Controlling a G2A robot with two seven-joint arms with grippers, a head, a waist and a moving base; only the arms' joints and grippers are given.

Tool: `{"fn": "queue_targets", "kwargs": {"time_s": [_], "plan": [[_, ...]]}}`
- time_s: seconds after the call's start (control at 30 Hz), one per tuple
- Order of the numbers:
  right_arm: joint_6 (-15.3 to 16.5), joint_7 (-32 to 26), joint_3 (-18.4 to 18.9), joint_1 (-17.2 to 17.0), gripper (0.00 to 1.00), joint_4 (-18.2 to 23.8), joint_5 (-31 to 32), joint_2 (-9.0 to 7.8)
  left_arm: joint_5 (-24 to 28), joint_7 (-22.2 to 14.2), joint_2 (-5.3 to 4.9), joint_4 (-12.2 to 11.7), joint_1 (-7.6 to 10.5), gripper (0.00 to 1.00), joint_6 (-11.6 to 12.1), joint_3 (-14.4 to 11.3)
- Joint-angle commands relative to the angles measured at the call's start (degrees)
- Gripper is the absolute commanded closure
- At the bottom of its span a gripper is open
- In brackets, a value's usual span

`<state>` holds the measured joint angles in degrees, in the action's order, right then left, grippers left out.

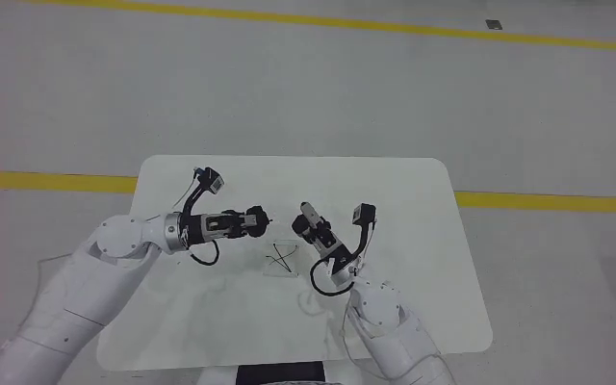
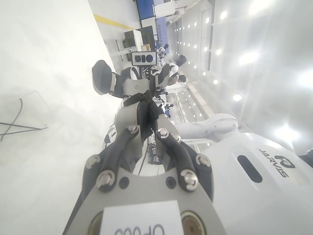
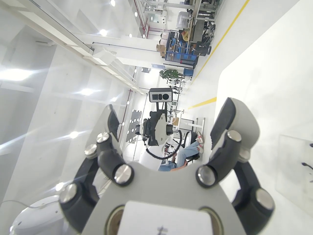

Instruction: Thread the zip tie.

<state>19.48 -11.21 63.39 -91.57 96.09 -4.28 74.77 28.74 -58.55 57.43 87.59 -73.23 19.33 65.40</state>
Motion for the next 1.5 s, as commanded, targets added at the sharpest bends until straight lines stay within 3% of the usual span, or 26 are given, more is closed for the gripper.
{"fn": "queue_targets", "kwargs": {"time_s": [0.0, 0.17, 0.3, 0.4, 0.53, 0.7, 0.9, 1.23, 1.3, 1.47], "plan": [[0.0, 0.0, 0.0, 0.0, 0.0, 0.0, 0.0, 0.0, -0.6, 0.5, -0.04, -1.2, 0.39, 1.0, -0.2, 0.1], [0.0, 0.0, 0.0, 0.0, 0.0, 0.0, 0.0, 0.0, 3.5, -7.0, -0.41, -6.3, 1.73, 1.0, 0.2, 2.8], [0.0, 0.0, 0.0, 0.0, 0.0, 0.0, 0.0, 0.0, 8.0, -15.8, -0.42, -8.9, 1.63, 1.0, 0.2, 5.4], [0.0, 0.0, 0.0, 0.0, 0.0, 0.0, 0.0, 0.0, 7.5, -21.1, -0.24, -9.6, 1.51, 1.0, 0.2, 7.6], [0.0, 0.0, 0.0, 0.0, 0.0, 0.0, 0.0, 0.0, 1.0, -21.1, -0.36, -5.9, 0.71, 1.0, 0.2, 7.8], [0.0, 0.0, 0.0, 0.0, 0.0, 0.0, 0.0, 0.0, -3.5, -21.1, -0.88, -3.4, -0.12, 1.0, 0.2, 7.4], [0.0, 0.0, 0.0, 0.0, 0.0, 0.0, 0.0, 0.0, -2.5, -21.1, -1.23, -2.1, -0.09, 1.0, 0.2, 5.8], [0.0, 0.0, 0.0, 0.0, 0.0, 0.0, 0.0, 0.0, -1.6, -19.9, -1.15, -1.5, -0.28, 1.0, 0.2, 5.7], [0.0, 0.0, 0.0, 0.0, 0.0, 0.0, 0.0, 0.0, 1.0, -20.9, -1.15, -1.4, -0.46, 1.0, 0.2, 6.5], [0.0, 0.0, 0.0, 0.0, 0.0, 0.0, 0.0, 0.0, 0.7, -21.1, -1.18, 0.0, -1.43, 1.0, 0.2, 9.7]]}}
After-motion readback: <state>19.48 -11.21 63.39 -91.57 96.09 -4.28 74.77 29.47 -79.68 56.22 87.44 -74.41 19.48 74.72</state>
